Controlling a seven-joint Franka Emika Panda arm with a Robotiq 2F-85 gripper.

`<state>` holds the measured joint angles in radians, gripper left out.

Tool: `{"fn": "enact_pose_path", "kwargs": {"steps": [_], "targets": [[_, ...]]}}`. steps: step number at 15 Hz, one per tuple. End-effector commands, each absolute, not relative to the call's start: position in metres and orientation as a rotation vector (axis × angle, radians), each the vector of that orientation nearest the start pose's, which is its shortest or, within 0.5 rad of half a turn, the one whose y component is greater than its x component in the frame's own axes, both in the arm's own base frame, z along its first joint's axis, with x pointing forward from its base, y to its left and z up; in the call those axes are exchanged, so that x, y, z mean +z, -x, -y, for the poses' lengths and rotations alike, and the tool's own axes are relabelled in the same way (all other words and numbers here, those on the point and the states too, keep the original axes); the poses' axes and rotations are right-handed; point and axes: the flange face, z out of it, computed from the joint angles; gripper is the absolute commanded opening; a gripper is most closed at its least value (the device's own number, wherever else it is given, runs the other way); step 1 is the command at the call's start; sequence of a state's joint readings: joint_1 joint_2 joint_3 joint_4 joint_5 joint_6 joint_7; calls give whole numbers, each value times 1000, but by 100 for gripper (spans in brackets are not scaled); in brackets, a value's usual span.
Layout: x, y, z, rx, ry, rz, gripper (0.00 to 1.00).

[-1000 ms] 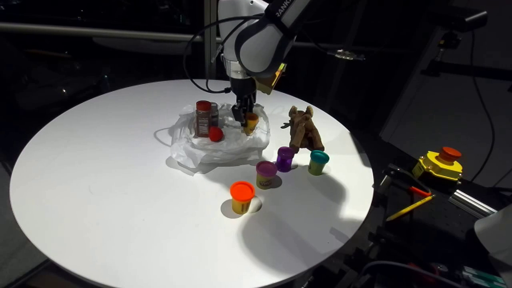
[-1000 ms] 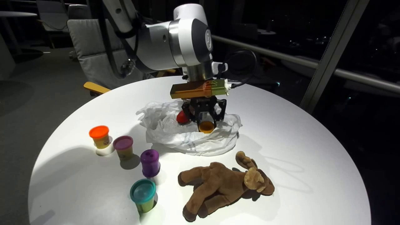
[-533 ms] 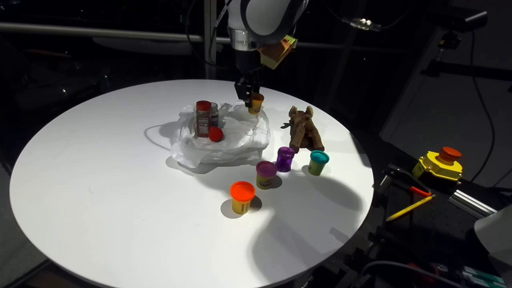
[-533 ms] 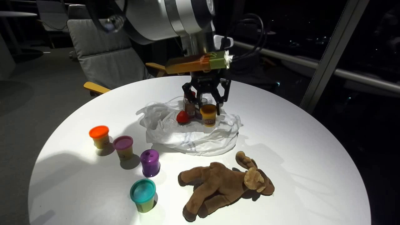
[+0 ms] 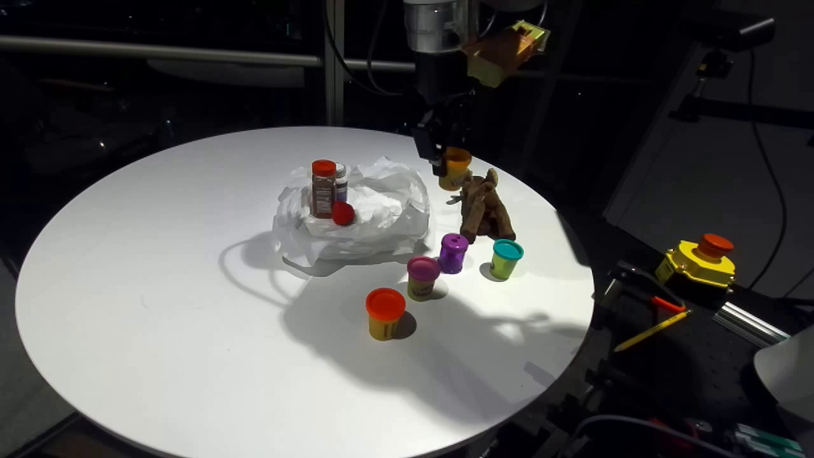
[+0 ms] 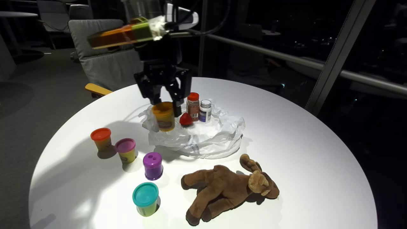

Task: Remove the objects from the plastic

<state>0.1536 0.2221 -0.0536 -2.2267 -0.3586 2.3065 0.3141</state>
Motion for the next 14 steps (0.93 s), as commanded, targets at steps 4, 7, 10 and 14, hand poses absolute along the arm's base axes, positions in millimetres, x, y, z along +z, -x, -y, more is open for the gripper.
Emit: {"fn": "enact_pose_path", "kwargs": {"steps": [4,7,10,14], "targets": [[227,-403,-122,185,3374,13,26],[198,-375,-150,93,3337,23,26],[186,-369,-161,-48,3292,-14,26],[171,-378,-155,-150,3328,-40,26]]}}
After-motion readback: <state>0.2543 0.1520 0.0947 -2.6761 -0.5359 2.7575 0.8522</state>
